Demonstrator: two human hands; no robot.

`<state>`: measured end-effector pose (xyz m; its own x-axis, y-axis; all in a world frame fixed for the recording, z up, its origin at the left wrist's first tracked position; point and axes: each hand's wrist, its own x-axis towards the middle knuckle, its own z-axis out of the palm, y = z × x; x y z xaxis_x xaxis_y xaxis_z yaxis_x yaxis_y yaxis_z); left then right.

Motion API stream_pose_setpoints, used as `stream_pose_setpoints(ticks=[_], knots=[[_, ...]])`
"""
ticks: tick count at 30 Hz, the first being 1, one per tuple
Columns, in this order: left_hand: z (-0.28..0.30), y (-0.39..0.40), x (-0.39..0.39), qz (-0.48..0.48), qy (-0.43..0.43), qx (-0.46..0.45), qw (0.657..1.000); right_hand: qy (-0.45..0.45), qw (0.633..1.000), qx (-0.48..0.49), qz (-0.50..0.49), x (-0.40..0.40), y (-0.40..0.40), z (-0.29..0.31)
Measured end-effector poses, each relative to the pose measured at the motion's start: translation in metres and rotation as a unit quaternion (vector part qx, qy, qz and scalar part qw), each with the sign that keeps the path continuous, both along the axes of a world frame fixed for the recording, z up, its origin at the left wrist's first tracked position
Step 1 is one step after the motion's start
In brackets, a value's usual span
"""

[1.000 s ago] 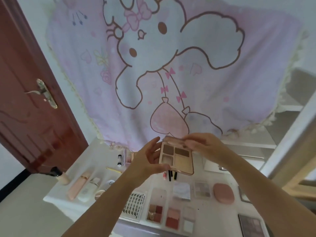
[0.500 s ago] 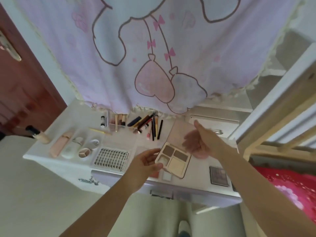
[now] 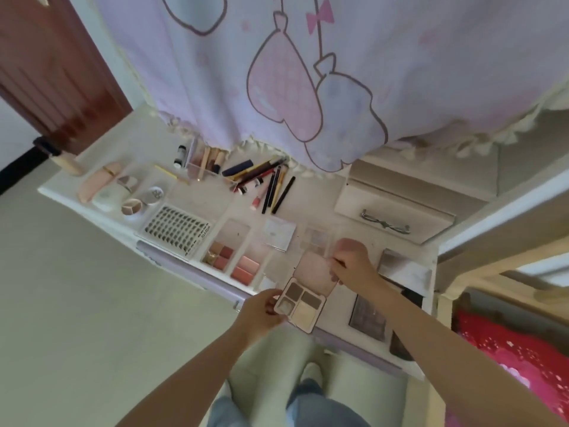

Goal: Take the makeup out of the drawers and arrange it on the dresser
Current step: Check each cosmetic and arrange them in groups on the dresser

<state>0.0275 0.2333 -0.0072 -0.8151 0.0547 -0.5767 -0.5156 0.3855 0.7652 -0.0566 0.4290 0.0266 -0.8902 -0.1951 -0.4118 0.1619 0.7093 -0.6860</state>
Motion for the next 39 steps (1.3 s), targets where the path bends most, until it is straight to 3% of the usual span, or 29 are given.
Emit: stream_pose_setpoints(ticks=[4, 8, 12, 21, 30, 35, 37, 39], knots=[[-0.013, 0.018, 0.008, 0.074, 0.036, -0.072, 0.994, 0.152, 0.967, 0.152, 0.137, -0.018, 0.007, -0.013], [-0.018, 0.032, 0.013, 0.134, 0.033, -0.084, 0.987, 0.172, 0.947, 0.218, 0.163, -0.030, 0.005, -0.025], [-0.022, 0.041, 0.013, 0.169, 0.027, -0.105, 0.980, 0.161, 0.950, 0.217, 0.158, -0.038, 0.003, -0.032], [-0.019, 0.051, 0.008, 0.131, 0.022, -0.226, 0.965, 0.119, 0.963, 0.165, 0.175, -0.045, 0.008, -0.026], [-0.020, 0.050, 0.007, 0.109, 0.019, -0.250, 0.962, 0.089, 0.965, 0.175, 0.173, -0.044, 0.009, -0.027], [-0.012, 0.048, 0.008, 0.061, 0.035, -0.288, 0.955, 0.140, 0.964, 0.157, 0.160, -0.037, 0.012, -0.024], [-0.006, 0.047, 0.007, -0.001, 0.049, -0.340, 0.939, 0.182, 0.968, 0.099, 0.141, -0.028, 0.023, -0.018], [0.001, 0.046, 0.004, -0.061, 0.079, -0.391, 0.915, 0.216, 0.957, 0.104, 0.164, -0.012, 0.041, -0.013]])
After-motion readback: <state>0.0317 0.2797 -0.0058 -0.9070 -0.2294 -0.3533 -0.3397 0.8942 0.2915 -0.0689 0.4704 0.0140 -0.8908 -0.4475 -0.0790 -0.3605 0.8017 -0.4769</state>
